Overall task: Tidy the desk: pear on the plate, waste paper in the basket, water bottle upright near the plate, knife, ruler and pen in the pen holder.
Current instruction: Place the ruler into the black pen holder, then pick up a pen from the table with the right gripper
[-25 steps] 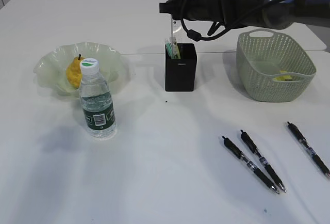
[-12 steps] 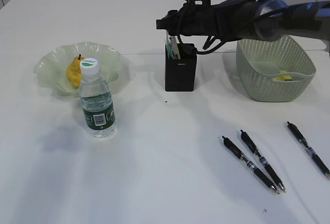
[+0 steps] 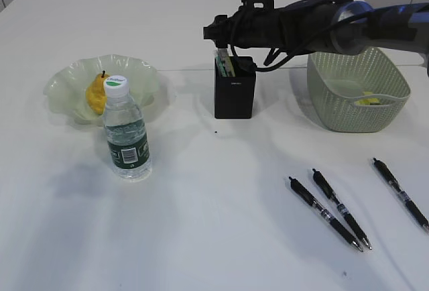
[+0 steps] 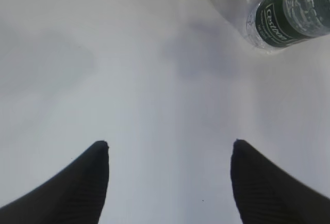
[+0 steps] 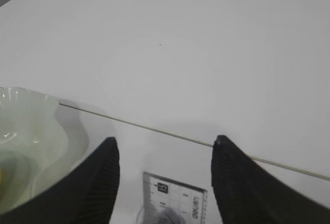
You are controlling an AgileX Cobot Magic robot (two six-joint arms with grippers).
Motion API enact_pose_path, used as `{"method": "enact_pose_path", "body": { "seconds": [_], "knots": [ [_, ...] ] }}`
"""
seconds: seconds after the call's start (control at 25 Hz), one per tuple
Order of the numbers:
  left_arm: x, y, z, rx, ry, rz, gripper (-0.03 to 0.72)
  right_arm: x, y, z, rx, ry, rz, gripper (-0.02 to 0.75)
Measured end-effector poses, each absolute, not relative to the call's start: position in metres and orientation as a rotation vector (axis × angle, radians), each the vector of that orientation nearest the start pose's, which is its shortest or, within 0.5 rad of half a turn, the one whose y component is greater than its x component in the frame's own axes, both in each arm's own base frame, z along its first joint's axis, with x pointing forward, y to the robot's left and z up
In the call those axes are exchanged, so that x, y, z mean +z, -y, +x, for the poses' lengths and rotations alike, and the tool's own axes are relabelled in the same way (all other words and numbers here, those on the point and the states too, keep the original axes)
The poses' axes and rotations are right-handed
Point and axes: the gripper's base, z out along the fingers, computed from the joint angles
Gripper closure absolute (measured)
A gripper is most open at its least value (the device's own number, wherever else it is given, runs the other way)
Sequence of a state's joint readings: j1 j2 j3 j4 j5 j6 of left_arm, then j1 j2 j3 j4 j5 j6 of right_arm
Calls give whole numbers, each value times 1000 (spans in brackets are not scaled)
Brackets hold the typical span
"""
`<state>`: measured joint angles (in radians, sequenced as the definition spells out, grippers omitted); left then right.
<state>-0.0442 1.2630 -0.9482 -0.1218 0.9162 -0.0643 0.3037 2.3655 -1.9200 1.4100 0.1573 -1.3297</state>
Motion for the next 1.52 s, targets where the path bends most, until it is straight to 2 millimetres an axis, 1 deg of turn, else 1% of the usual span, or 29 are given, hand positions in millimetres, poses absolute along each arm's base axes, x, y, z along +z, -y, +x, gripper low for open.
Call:
{"method": "enact_pose_path", "body": {
  "seconds": [0.16, 0.28, 0.6, 0.88, 1.0, 1.08, 1.2, 1.28, 1.36, 1.44, 1.52],
  "knots": [
    [286, 19, 237, -185, -2716, -100, 169, 193, -178, 525, 400, -1942, -323, 290],
    [286, 19, 237, -185, -2718, -99, 169, 202, -177, 524, 400, -1926, -320, 287],
    [286, 19, 237, -186, -2718, -100, 169, 246, -172, 516, 438, -1849, -335, 287],
    [286, 19, 237, -186, -2724, -99, 169, 289, -175, 501, 487, -1772, -412, 286],
    [286, 19, 236, -186, -2730, -99, 169, 300, -176, 494, 507, -1764, -457, 286],
    [285, 19, 236, -186, -2737, -99, 169, 305, -177, 489, 518, -1786, -498, 286],
    [285, 19, 234, -186, -2758, -98, 169, 303, -179, 482, 549, -1872, -545, 286],
    [284, 19, 233, -186, -2772, -97, 169, 299, -178, 477, 564, -1957, -570, 286],
    [284, 20, 232, -186, -2782, -97, 169, 295, -176, 470, 541, -2052, -621, 286],
    [284, 20, 232, -186, -2786, -96, 169, 292, -172, 464, 516, -2162, -616, 286],
    [284, 20, 232, -186, -2786, -96, 169, 294, -165, 457, 465, -2260, -588, 286]
  ]
}}
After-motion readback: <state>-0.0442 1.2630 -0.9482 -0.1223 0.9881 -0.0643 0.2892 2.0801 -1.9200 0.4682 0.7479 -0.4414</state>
